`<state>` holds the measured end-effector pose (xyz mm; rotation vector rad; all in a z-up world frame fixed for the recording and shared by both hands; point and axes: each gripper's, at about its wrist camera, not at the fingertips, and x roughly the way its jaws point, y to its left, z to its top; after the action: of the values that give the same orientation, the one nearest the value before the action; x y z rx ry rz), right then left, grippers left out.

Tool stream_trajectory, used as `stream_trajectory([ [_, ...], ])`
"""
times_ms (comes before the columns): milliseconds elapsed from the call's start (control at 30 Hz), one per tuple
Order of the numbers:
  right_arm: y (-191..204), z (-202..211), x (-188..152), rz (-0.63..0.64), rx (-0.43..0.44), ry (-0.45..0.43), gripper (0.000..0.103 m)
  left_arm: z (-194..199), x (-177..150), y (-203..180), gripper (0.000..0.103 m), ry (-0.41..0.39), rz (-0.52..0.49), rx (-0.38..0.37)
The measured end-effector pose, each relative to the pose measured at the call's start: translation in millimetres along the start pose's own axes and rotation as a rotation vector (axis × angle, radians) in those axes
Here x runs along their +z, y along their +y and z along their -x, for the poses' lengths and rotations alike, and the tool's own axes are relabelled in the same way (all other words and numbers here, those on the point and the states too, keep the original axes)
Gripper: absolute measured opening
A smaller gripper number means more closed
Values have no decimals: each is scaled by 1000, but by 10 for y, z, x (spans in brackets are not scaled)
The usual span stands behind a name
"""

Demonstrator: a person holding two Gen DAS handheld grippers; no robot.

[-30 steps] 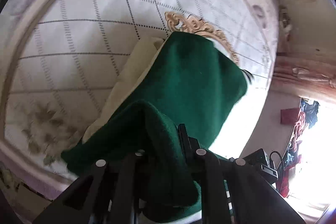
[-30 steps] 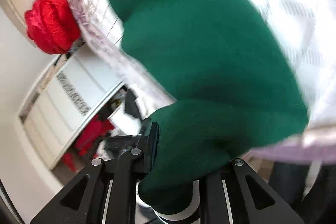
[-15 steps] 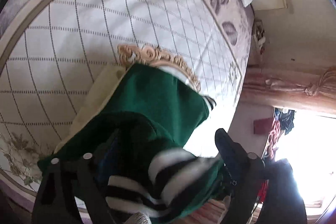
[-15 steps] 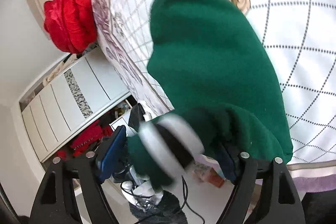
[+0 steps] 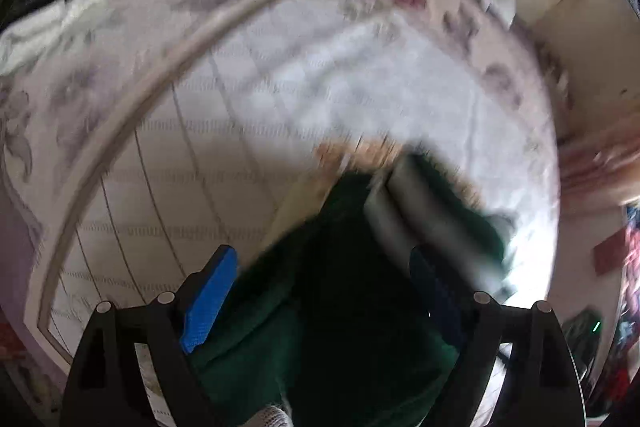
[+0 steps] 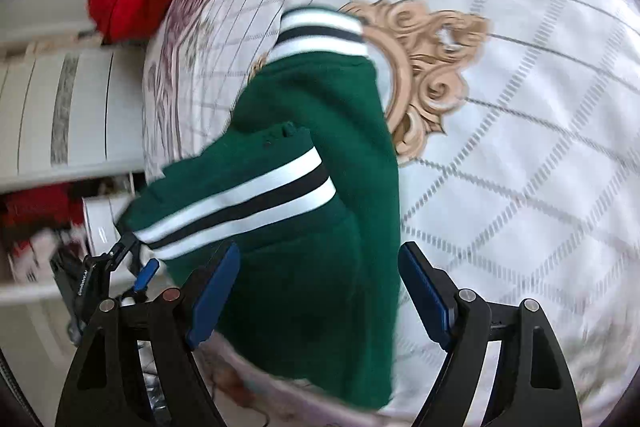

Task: Fold large clothes

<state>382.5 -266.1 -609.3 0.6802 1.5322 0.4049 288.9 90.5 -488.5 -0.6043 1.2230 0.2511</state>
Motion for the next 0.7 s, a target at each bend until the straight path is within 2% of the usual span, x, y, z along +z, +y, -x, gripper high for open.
stream_trajectory([
  [67,-64,-265,111,75,-18,22,83,-368,-95,71,88,53,25,9],
  [133,-122,-495,220,111,-2,57,84,-627,-77,101,89,60,25,27],
  [167,-155,-623,279,122,36,80,96,-720,-46,108,90,59,19,37],
  [200,-170,-724,330,136,48,94,101,-789,-10,116,97,61,14,37],
  [267,-187,-834,402,151,70,87,99,-886,66,164,102,69,22,20],
  [367,-239,-785,417,109,99,33,66,-853,143,244,103,69,36,-14],
  [400,-284,-731,384,68,104,10,60,-812,152,248,103,76,32,-19],
  [467,-407,-591,184,-73,119,-42,55,-660,120,230,103,64,17,-24],
  [567,-554,-429,-288,-242,94,-51,55,-288,31,165,103,17,-32,-17],
  [633,-691,-366,-787,-349,71,11,55,-8,-87,166,103,-24,-68,-7],
  [700,-750,-350,-1167,-372,34,109,60,205,-216,208,103,-80,-102,34],
])
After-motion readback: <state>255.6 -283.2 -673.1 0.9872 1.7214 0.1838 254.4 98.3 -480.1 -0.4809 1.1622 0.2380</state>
